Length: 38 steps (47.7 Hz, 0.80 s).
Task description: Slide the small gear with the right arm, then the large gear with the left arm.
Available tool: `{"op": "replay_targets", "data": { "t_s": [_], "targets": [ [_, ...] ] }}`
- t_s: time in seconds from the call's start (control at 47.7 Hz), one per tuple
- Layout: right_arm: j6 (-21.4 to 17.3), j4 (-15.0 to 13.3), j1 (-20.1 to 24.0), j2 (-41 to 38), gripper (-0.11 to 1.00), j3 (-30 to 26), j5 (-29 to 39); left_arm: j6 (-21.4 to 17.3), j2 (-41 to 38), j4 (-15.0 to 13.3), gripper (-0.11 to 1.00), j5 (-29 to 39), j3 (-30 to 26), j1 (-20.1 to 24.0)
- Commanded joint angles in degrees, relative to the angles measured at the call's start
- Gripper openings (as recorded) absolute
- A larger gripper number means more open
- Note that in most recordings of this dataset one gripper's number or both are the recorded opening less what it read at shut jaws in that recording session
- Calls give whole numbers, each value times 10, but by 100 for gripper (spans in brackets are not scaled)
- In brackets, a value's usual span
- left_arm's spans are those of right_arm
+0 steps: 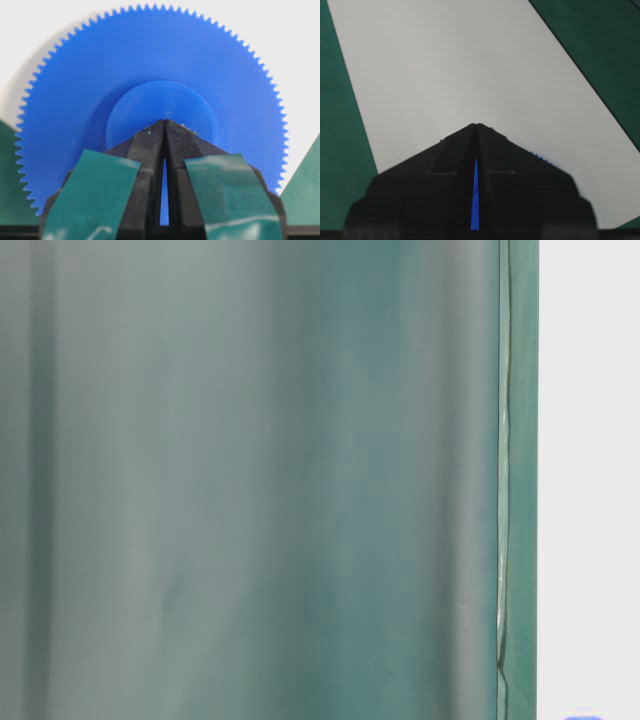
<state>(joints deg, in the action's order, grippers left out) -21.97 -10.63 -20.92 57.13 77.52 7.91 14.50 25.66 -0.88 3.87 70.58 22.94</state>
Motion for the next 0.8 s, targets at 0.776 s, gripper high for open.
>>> {"op": "replay_targets", "data": {
  "t_s": [0.776],
  "targets": [
    [-1,2,3,0,50,-14,-5,-8,46,-1,0,18,-86,-42]
  ]
}}
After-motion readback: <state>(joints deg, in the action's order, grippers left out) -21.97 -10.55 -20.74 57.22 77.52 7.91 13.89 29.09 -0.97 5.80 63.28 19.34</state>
